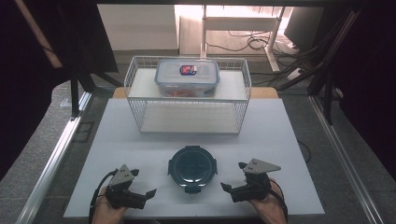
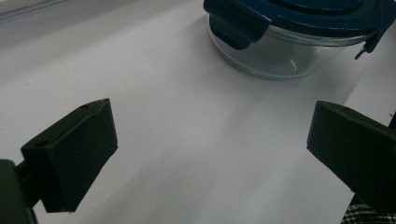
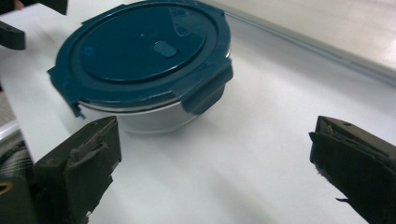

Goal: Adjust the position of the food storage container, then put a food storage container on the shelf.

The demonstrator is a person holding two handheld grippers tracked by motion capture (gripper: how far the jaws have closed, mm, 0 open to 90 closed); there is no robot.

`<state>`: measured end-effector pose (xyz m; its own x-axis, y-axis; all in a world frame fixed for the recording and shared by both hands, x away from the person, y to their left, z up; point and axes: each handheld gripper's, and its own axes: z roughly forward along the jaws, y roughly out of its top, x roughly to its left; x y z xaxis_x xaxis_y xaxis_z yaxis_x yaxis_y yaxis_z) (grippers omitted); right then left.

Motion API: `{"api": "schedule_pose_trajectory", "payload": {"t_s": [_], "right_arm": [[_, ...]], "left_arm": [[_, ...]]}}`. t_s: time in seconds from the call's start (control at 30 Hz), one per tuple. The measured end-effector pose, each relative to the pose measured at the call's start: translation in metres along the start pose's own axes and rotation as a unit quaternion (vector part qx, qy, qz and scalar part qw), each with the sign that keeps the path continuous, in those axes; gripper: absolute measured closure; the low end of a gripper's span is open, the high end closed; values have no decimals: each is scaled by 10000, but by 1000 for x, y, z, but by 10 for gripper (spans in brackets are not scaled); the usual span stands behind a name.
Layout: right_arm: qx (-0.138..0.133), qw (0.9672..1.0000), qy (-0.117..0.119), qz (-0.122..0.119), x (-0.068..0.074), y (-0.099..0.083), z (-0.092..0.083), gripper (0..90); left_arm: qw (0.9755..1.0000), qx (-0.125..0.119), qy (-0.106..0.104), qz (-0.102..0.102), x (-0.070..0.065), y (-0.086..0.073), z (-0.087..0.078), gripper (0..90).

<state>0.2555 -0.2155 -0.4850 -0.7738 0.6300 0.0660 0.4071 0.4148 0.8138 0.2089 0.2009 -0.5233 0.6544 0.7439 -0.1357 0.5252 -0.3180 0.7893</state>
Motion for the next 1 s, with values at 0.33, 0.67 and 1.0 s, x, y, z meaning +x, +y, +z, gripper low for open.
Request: {"api": "schedule_pose_trajectory", "payload": {"t_s": [0.33,0.67,1.0], "right_arm": [[84,9999,-57,-28,-2,-10,-2,10],[81,9999,-34,48,-1,-3,0,10],[152,9999,-43,-52,4,14,13,3]], "left_arm": [[10000,86,-8,42,-1,0,3,13],[9995,32,-241,-208,0,4,5,23],[9982,-87,-554,-210,1,28,18,21]]}}
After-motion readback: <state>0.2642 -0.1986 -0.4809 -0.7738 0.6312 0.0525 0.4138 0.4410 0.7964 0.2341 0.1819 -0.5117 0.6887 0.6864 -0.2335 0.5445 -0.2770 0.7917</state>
